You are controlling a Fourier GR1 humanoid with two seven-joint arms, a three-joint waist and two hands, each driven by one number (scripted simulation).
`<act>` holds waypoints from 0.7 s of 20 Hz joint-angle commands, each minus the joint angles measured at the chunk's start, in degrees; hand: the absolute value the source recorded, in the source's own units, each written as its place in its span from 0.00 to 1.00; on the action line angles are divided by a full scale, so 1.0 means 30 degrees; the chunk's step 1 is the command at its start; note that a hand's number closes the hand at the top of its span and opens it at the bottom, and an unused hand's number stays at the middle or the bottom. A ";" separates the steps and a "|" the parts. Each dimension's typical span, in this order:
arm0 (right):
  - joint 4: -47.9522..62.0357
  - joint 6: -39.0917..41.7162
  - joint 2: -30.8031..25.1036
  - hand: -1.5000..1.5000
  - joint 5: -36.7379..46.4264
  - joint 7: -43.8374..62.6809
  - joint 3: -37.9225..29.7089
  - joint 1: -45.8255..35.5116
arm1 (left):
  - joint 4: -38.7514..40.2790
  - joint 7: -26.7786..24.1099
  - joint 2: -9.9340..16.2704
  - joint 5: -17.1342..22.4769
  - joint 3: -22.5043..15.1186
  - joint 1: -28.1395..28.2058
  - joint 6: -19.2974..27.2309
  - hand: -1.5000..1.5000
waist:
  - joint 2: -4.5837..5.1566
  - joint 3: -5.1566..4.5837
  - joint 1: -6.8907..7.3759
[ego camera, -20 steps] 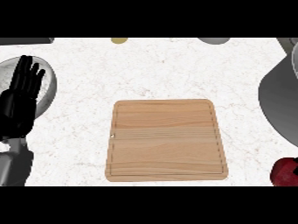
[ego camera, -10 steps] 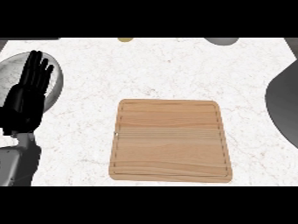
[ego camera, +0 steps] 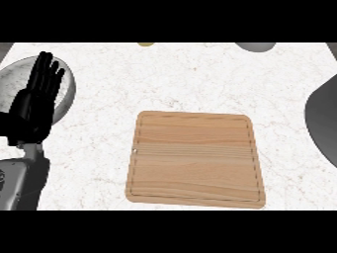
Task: Pick the pear from the cutting board and place it in the pot
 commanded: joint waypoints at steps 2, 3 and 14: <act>0.7234 -0.1053 -0.1585 1.00 0.1067 -0.3836 0.0531 -0.3129 | 0.0089 -0.0334 -0.0280 -0.0079 -0.0080 0.0152 -0.0081 0.50 | 0.0054 0.0020 0.0241; 0.6832 -0.1871 -0.0535 1.00 0.1317 -0.4360 0.0658 -0.2380 | -0.0430 -0.0215 -0.0569 -0.0472 -0.0470 0.0560 0.0150 0.50 | -0.0025 0.0002 -0.0026; 1.5491 -0.0037 -0.1200 0.00 0.3552 -0.4076 0.3056 -0.6950 | -0.0198 -0.0091 -0.0439 -0.0506 -0.0429 -0.0177 -0.0080 0.50 | 0.0141 0.0048 0.0589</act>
